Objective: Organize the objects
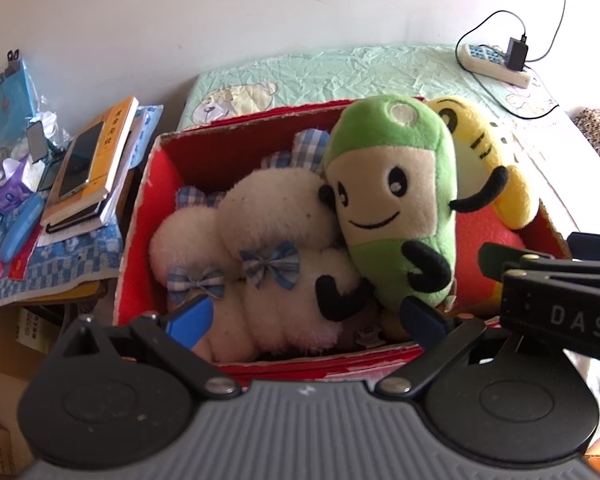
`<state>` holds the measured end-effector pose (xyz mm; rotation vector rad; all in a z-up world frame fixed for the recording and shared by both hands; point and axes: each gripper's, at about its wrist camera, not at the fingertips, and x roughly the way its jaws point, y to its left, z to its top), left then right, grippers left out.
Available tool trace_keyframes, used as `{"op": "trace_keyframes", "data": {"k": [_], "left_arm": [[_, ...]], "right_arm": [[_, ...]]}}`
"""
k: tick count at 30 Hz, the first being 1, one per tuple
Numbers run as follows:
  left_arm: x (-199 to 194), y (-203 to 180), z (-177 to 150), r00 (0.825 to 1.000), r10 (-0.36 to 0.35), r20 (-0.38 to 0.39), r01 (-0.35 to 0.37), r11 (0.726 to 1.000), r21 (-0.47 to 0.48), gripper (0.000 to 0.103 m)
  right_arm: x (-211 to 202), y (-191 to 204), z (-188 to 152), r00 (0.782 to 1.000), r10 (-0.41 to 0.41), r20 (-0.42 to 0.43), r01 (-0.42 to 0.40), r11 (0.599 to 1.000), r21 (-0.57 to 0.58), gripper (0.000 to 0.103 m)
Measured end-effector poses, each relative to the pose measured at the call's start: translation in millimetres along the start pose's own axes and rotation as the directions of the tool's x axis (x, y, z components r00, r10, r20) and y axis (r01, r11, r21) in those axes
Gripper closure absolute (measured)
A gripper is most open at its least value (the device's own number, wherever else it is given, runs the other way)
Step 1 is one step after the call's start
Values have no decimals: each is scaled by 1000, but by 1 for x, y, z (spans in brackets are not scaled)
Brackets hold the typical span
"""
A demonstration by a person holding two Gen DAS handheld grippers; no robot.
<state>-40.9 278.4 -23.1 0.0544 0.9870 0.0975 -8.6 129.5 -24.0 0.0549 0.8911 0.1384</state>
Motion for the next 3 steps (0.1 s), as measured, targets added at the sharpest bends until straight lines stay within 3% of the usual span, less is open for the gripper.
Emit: {"op": "trace_keyframes", "data": {"k": [3], "left_arm": [[-2, -1, 0, 1000, 13, 19, -13, 1000, 2, 3]], "right_arm": [[1, 0, 2, 1000, 1, 1, -1, 1000, 2, 23]]}}
